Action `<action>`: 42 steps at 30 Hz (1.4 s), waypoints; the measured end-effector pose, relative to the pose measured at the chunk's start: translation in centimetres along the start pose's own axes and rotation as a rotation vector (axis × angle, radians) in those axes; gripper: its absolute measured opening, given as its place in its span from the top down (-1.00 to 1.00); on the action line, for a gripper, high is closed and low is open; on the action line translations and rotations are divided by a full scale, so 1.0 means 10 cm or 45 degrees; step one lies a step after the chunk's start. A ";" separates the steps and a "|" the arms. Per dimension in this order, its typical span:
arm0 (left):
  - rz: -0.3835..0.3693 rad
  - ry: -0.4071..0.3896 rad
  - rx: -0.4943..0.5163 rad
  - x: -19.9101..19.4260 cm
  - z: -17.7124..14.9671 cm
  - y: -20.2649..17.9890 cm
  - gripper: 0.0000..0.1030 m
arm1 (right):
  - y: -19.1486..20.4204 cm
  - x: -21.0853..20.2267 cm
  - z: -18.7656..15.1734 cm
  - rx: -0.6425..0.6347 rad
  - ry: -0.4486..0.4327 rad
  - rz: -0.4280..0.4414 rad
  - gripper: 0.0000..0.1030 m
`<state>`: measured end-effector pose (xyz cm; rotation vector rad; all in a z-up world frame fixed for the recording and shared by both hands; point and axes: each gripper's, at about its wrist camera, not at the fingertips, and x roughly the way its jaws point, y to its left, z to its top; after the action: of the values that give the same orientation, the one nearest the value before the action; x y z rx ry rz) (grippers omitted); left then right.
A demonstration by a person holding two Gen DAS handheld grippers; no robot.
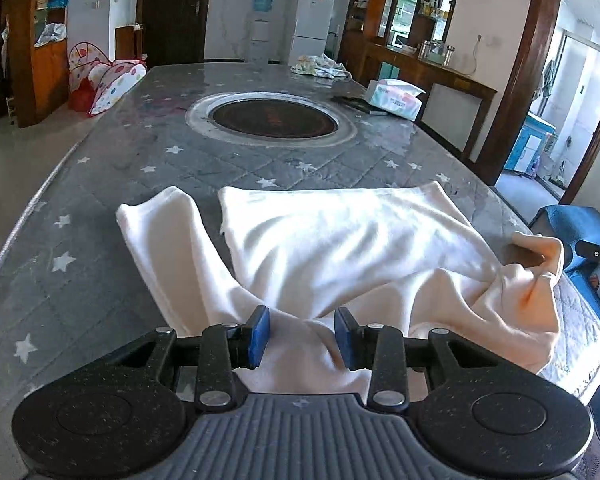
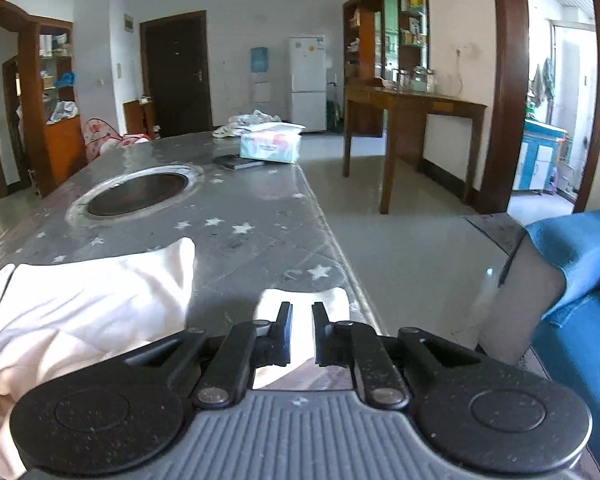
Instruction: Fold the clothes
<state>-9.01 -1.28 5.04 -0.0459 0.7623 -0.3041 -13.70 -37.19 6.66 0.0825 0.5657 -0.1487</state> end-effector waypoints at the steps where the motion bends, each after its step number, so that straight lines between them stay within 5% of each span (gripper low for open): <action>1: 0.002 -0.008 0.000 -0.03 0.01 0.00 0.13 | 0.03 0.00 0.01 -0.003 -0.003 0.016 0.69; 4: 0.001 -0.033 0.012 -0.08 0.04 -0.04 0.11 | 0.19 0.02 0.06 -0.031 -0.008 0.082 0.39; 17: 0.025 0.028 0.013 0.44 0.36 0.06 0.14 | 0.76 0.79 0.26 -0.141 0.190 0.344 0.31; 23: 0.034 0.084 0.010 0.77 0.49 0.15 0.26 | 0.92 1.25 0.27 -0.186 0.299 0.357 0.31; 34: 0.121 0.085 0.062 1.18 0.81 0.34 0.61 | 1.24 1.75 0.50 -0.292 0.292 0.331 0.32; 42: 0.198 0.073 0.045 1.54 1.16 0.53 0.62 | 1.47 2.17 0.73 -0.357 0.281 0.311 0.32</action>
<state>10.76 -1.45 2.29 0.0556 0.8124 -0.1712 10.61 -26.13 1.68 -0.1061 0.7862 0.1800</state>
